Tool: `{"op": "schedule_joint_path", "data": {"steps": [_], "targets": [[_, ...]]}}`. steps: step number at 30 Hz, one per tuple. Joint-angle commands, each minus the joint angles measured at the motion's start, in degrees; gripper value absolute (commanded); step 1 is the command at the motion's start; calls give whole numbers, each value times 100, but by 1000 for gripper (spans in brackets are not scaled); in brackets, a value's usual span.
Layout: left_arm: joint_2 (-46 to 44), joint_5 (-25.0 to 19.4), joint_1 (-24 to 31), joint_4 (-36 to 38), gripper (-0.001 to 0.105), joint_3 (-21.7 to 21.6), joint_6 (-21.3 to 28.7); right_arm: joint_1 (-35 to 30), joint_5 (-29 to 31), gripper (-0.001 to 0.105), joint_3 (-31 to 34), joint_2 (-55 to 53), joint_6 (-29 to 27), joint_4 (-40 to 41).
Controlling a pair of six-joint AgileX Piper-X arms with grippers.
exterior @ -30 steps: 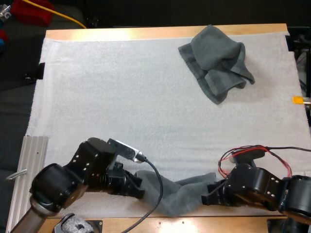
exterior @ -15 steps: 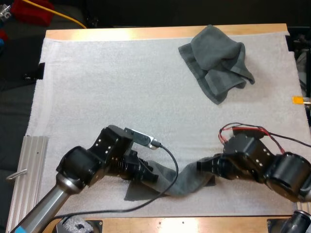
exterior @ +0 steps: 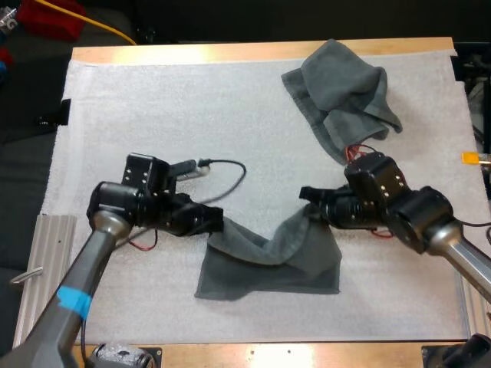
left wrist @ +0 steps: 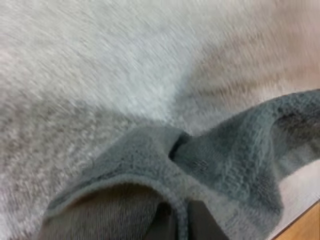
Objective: Pick towel from pile, fold and stack
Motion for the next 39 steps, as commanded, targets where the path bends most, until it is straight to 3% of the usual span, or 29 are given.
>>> {"op": "schedule_joint_path", "data": {"steps": [1, 5, 8, 16, 26, 27, 30, 31, 33, 39], "targets": [[112, 183, 129, -112, 0, -17, 35, -81, -162, 0, -11, 86, 52, -209], [572, 526, 554, -200, 0, -17, 18, -225, -307, 0, -11, 432, 287, -581], [1060, 868, 824, -618, 0, -17, -417, -330, -390, 0, -11, 767, 387, -917], [1775, 1135, 1025, -1349, 0, -17, -1303, -567, -484, 0, -11, 1252, 697, -1484], [1963, 1216, 1345, -2009, 0, -17, -1949, -875, -316, 0, -11, 1506, 941, -1857], [1963, 1216, 1381, -2049, 3, -17, -2028, -892, -316, 0, -11, 1530, 1003, -1920], [1977, 1247, 1463, -2197, 23, -17, -2202, -894, -275, 0, -11, 1536, 1066, -2131], [1977, 1338, 1482, -2321, 48, -17, -2388, -894, -269, 3, -11, 1534, 1102, -2269], [1977, 1496, 1491, -2500, 72, -17, -2688, -894, -269, 14, -11, 1534, 1112, -2375], [1977, 1860, 1491, -3047, 64, -17, -3412, -894, -269, 56, -11, 1534, 1112, -2639]]}}
